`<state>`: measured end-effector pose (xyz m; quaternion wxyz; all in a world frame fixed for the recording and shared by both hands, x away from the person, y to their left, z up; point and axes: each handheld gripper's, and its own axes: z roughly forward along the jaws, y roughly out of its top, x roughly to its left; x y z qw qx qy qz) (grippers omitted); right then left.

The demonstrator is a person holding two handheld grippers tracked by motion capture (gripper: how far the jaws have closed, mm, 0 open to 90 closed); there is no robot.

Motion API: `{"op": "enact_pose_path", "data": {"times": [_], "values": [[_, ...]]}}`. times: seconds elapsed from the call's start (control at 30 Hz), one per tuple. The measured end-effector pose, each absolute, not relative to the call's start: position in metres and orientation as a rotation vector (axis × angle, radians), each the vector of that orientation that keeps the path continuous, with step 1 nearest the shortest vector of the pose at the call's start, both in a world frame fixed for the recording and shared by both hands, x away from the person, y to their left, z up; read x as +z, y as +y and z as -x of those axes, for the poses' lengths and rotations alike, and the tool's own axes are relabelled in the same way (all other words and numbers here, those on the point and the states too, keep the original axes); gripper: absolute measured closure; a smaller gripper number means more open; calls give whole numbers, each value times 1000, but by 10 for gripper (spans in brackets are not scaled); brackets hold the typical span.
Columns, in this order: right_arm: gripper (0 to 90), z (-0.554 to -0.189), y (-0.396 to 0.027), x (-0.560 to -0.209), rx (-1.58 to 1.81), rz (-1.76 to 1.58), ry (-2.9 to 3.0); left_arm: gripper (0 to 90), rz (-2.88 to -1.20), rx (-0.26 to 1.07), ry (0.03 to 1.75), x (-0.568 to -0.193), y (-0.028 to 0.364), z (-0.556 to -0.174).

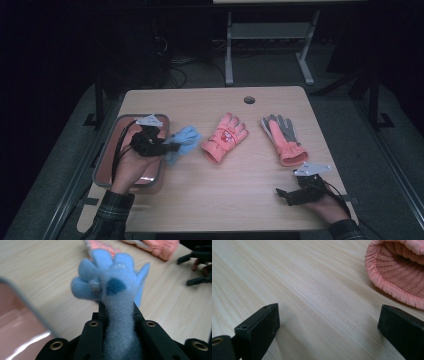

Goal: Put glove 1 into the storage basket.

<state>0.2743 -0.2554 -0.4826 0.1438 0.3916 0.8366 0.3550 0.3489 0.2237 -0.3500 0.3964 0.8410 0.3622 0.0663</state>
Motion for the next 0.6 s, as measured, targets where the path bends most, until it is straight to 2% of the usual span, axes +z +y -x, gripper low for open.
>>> {"op": "enact_pose_path", "data": {"times": [0.6], "values": [[36, -274, -255, -483, 1025, -1127, 2415, 775, -2061, 271, 1169, -366, 307, -364]]}}
